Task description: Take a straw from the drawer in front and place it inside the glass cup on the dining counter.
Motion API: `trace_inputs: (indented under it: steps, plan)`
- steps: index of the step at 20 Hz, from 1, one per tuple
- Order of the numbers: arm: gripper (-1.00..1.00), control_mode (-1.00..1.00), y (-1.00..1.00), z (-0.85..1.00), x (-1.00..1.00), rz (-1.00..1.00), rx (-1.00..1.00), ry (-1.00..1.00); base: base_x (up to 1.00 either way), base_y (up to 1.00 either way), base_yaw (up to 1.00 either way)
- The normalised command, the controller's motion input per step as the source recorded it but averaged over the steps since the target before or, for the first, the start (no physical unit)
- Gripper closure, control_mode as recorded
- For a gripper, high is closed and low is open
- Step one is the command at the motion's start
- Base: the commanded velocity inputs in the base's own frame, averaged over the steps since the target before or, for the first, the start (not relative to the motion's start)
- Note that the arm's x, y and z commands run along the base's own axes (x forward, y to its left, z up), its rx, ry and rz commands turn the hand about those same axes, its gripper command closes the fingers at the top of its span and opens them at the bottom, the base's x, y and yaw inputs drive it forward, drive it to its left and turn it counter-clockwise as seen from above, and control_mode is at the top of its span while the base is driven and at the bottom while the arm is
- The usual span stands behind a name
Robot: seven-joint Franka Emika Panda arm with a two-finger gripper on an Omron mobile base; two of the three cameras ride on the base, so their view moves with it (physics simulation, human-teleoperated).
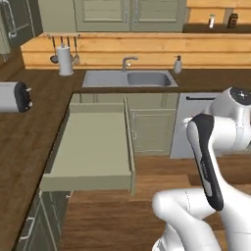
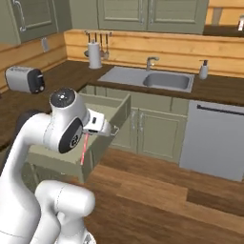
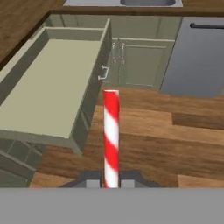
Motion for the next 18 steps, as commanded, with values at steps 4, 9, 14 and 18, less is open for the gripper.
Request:
trace_inputs:
  steps: [4,9,14,18]
  plan:
    - [1.00,1.00,0.00,0.00,0.00,0.00,0.00,0.00,0.00,-0.81,-0.70]
    - [1.00,1.00,0.00,0.00,0.00,0.00,0.00,0.00,0.04,-0.91,-0.70]
    - [1.00,1.00,0.00,0.00,0.00,0.00,0.00,0.00,0.12,-0.96,-0.66]
    - [1.00,1.00,0.00,0.00,0.00,0.00,0.00,0.00,0.13,-0.99,-0.63]
